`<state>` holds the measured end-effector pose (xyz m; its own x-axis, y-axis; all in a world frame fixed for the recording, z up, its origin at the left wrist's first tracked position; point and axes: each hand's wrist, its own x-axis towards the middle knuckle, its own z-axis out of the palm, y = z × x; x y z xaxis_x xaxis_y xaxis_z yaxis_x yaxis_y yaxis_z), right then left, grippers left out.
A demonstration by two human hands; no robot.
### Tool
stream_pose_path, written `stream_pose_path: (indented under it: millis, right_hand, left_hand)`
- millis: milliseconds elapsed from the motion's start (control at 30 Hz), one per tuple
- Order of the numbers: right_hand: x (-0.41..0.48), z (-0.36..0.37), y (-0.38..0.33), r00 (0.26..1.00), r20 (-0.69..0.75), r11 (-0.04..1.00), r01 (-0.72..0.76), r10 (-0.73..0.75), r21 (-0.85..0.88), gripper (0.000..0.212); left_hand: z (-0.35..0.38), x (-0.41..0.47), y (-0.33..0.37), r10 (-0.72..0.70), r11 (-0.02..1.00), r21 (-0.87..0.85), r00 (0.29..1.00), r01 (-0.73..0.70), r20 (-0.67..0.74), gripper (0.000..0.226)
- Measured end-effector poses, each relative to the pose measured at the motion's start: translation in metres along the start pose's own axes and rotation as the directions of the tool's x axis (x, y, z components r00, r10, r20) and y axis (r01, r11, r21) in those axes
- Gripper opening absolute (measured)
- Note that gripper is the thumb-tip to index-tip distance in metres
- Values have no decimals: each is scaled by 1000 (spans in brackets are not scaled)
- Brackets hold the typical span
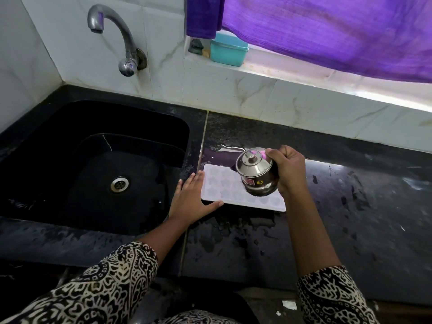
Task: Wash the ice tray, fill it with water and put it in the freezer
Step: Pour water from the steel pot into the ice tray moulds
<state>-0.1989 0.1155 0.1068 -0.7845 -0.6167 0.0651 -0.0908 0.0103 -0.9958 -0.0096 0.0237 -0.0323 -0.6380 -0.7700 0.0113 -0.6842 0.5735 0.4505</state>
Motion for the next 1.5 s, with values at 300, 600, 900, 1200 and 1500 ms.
stream_pose_path:
  millis: [300, 600, 900, 1200, 1500]
  right_hand:
    - [-3, -10, 1, 997, -8, 966, 77, -82, -246, 38]
    - [-2, -12, -3, 991, 41, 924, 132, -126, -358, 39]
    - [-2, -13, -6, 986, 66, 909, 168, -155, -382, 40]
    - [-2, -13, -10, 984, 66, 907, 178, -166, -380, 40]
    - [-4, -12, -13, 984, 62, 905, 180, -169, -387, 41]
  left_hand:
    - [-1, 0, 1, 2, 1000, -9, 1000, -2, -1, 108]
    - [0, 0, 1, 5, 1000, -4, 1000, -5, -8, 108]
    - [0, 0, 1, 2, 1000, -18, 1000, -2, -20, 106]
    - [-1, -1, 1, 2, 1000, -21, 1000, -2, -17, 107]
    - [0, -1, 0, 9, 1000, -24, 1000, -9, -19, 107]
